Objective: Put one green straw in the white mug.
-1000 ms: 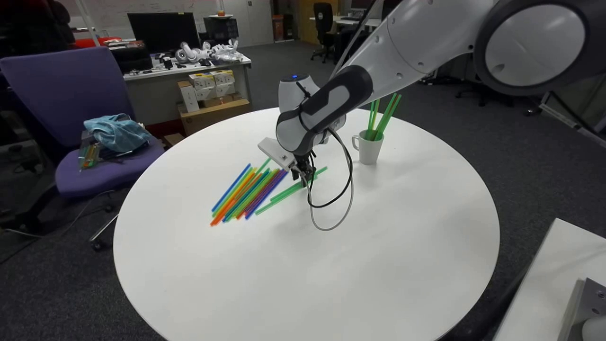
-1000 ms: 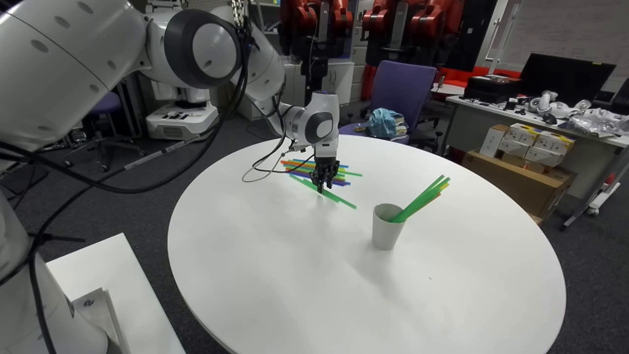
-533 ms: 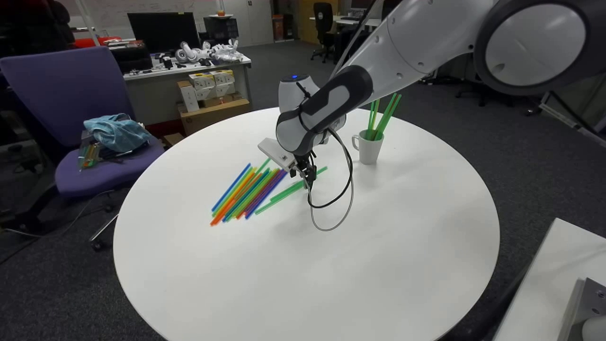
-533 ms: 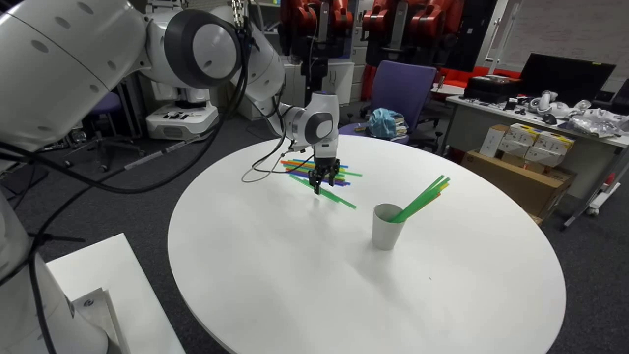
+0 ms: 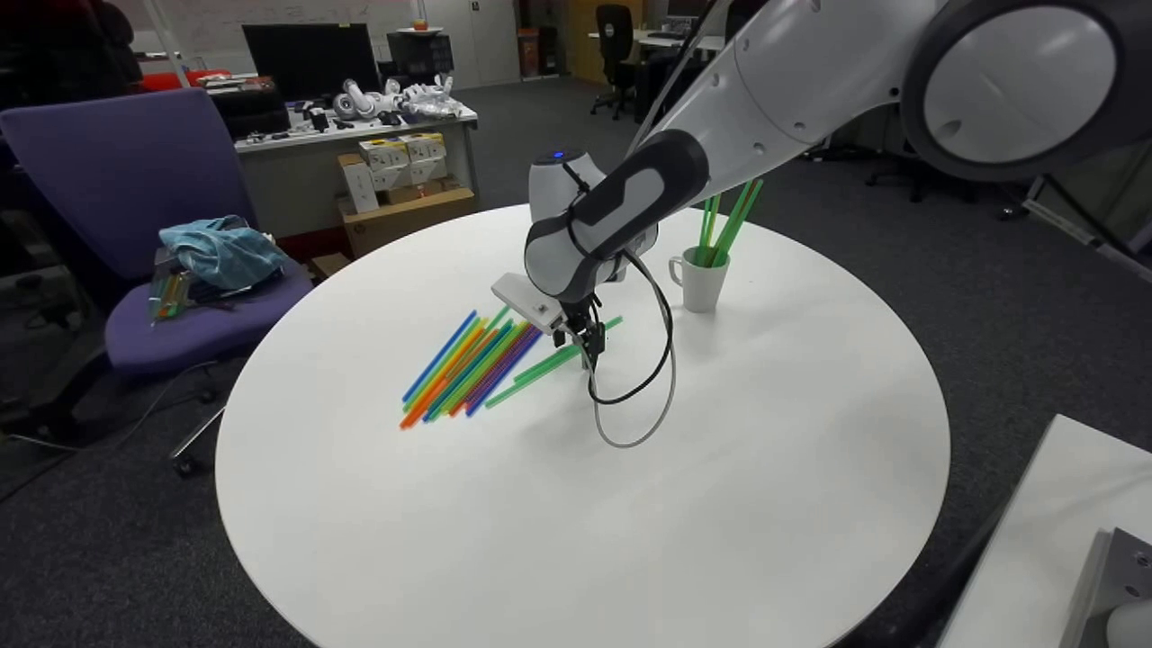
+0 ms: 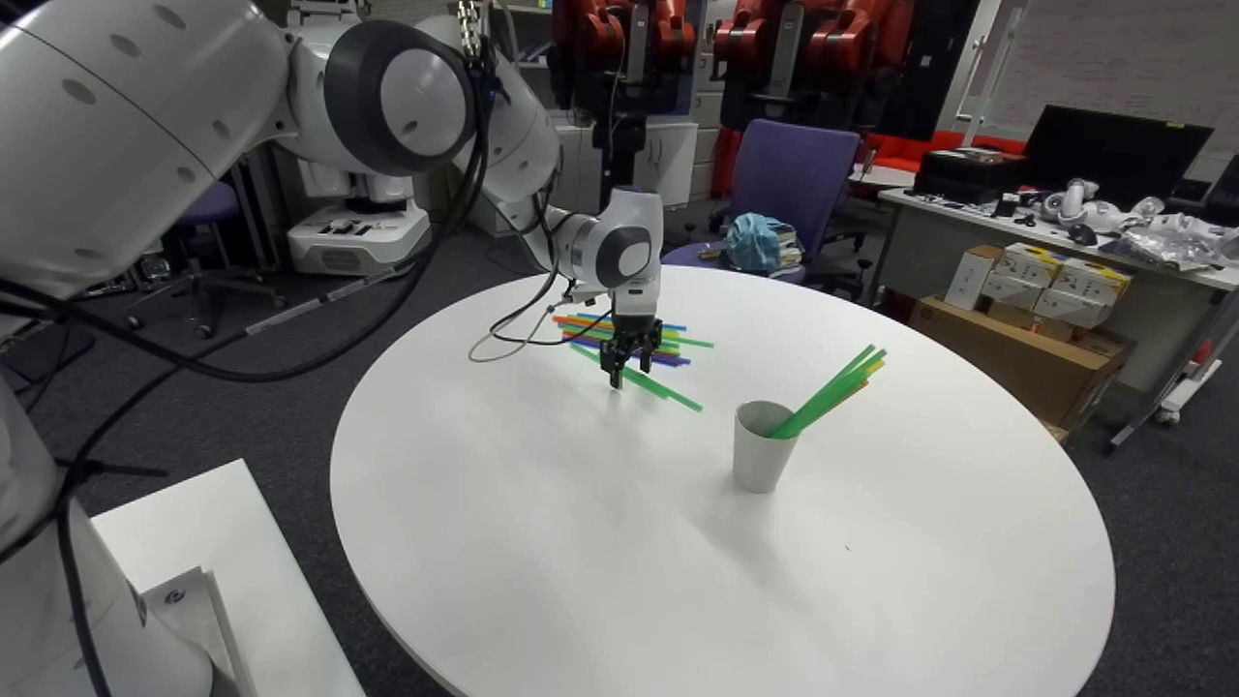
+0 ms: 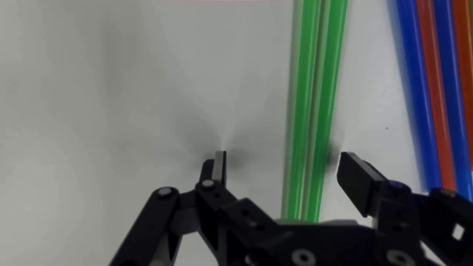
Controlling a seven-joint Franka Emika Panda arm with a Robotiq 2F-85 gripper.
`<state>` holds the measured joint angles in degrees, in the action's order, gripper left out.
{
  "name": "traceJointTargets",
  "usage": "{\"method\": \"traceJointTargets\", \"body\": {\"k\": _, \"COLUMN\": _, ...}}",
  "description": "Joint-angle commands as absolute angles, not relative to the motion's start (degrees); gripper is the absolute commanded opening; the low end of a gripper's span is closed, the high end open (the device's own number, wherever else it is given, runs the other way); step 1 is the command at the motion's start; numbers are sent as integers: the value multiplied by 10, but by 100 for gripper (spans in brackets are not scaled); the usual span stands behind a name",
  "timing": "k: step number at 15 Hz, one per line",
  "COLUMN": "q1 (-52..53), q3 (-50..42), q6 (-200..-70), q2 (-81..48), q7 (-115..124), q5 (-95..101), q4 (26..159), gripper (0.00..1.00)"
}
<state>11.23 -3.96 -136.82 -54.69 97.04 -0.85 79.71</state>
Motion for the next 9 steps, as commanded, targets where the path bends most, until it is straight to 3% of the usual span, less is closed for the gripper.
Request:
{"method": "traceJointTargets", "body": {"k": 1, "q1": 107, "q3": -36, "q6": -1345, "q2": -530, "q7": 952, "q5": -20, "q4": 809, "gripper": 56}}
{"method": "traceJointTargets", "body": {"k": 8, "q1": 104, "q3": -34, "q6": -1335, "q2": -528, "q7": 951, "q5": -21, "q4": 805, "gripper": 2}}
{"method": "traceJointTargets", "body": {"k": 9, "q1": 104, "q3": -35, "q6": -1336, "q2": -528, "q7": 951, "q5": -21, "q4": 805, "gripper": 1}}
